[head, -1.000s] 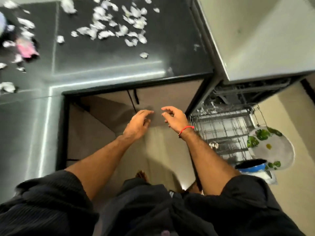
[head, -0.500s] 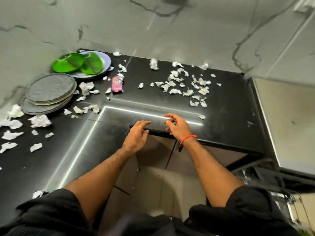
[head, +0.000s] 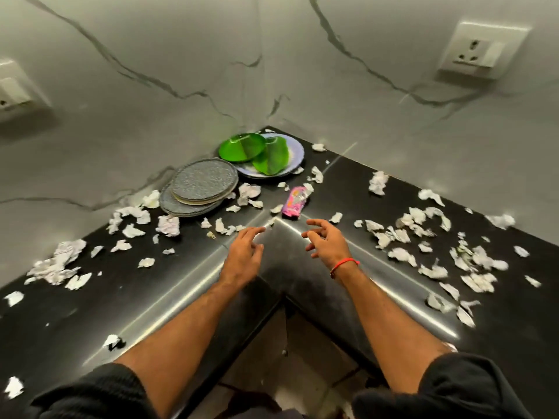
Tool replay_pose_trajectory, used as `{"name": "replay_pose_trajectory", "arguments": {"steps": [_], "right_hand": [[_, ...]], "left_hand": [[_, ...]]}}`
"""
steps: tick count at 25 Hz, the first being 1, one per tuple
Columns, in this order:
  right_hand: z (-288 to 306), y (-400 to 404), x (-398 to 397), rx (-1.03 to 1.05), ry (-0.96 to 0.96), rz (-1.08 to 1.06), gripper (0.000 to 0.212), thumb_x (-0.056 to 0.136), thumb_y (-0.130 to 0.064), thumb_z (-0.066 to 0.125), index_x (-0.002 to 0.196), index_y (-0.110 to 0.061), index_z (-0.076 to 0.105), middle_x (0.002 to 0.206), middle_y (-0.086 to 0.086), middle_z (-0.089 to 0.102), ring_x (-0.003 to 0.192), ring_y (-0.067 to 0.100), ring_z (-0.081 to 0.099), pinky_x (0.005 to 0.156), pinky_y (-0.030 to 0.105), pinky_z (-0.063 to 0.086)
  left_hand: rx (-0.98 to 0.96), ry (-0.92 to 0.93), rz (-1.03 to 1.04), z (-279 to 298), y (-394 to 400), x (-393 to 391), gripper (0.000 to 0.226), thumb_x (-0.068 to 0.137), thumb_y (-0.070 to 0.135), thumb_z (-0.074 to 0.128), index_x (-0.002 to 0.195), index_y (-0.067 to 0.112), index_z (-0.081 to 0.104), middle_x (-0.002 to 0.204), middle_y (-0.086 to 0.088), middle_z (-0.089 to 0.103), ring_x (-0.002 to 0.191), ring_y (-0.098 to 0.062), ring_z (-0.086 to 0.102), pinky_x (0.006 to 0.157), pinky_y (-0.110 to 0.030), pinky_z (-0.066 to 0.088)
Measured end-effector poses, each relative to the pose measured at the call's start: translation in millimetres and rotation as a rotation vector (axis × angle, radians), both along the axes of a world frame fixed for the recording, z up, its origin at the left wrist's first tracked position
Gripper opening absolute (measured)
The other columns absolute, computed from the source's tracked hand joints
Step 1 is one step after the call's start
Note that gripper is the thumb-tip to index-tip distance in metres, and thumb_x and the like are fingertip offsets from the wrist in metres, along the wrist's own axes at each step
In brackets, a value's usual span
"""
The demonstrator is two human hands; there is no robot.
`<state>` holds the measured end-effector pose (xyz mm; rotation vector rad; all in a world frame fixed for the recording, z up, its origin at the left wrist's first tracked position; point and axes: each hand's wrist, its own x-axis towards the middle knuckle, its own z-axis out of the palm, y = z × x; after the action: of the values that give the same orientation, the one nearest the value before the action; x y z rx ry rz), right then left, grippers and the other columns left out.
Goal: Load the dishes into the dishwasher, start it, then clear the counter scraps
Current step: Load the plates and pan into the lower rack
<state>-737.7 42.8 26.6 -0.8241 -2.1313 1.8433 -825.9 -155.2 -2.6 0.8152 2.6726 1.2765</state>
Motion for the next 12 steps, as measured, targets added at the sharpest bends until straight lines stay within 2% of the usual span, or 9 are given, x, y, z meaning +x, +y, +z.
{"name": "replay_pose_trajectory", "arguments": {"steps": [3, 6, 8, 11, 12], "right_hand": [[-2, -8, -44, -0.047, -0.007, 0.107, 0.027, 0.095, -0.006, 0.052, 0.118, -0.018, 0.06, 0.104, 0.011, 0.071, 0.065, 0.019, 0.062, 0.055, 0.03, 0.05], [-7, -26, -92, -0.09, 0.008, 0.192, 0.027, 0.096, -0.005, 0.051, 0.12, -0.017, 0.056, 0.11, 0.015, 0.068, 0.064, 0.018, 0.061, 0.053, 0.029, 0.047], [-8, -39, -130, -0.117, -0.001, 0.219, 0.03, 0.097, -0.005, 0.051, 0.125, -0.015, 0.054, 0.117, 0.015, 0.066, 0.068, 0.019, 0.061, 0.056, 0.031, 0.049], [-8, -60, -183, -0.129, -0.021, 0.269, 0.038, 0.097, -0.004, 0.051, 0.135, -0.012, 0.05, 0.121, 0.009, 0.062, 0.072, 0.015, 0.06, 0.056, 0.029, 0.051], [-7, -65, -197, -0.138, -0.025, 0.276, 0.041, 0.097, -0.004, 0.051, 0.137, -0.012, 0.049, 0.121, 0.006, 0.06, 0.074, 0.013, 0.06, 0.055, 0.027, 0.051]], "left_hand": [[0.002, -0.015, 0.154, 4, -15, -23, 0.036, 0.095, 0.007, 0.061, 0.129, 0.019, 0.061, 0.128, 0.001, 0.056, 0.094, -0.008, 0.064, 0.087, -0.017, 0.05], [0.018, 0.001, 0.237, 2, -36, -56, 0.038, 0.091, -0.003, 0.061, 0.127, 0.01, 0.063, 0.127, -0.008, 0.059, 0.094, -0.017, 0.064, 0.09, -0.023, 0.051], [0.038, -0.02, 0.316, 3, -49, -92, 0.039, 0.09, -0.005, 0.06, 0.127, 0.008, 0.064, 0.126, -0.011, 0.06, 0.09, -0.016, 0.063, 0.09, -0.025, 0.052], [0.02, -0.053, 0.405, 3, -66, -140, 0.039, 0.093, 0.001, 0.06, 0.13, 0.011, 0.062, 0.129, -0.009, 0.058, 0.088, -0.014, 0.063, 0.09, -0.017, 0.046], [0.017, -0.07, 0.429, 3, -68, -156, 0.04, 0.094, 0.003, 0.06, 0.133, 0.011, 0.061, 0.132, -0.009, 0.057, 0.091, -0.016, 0.064, 0.093, -0.019, 0.045]]}}
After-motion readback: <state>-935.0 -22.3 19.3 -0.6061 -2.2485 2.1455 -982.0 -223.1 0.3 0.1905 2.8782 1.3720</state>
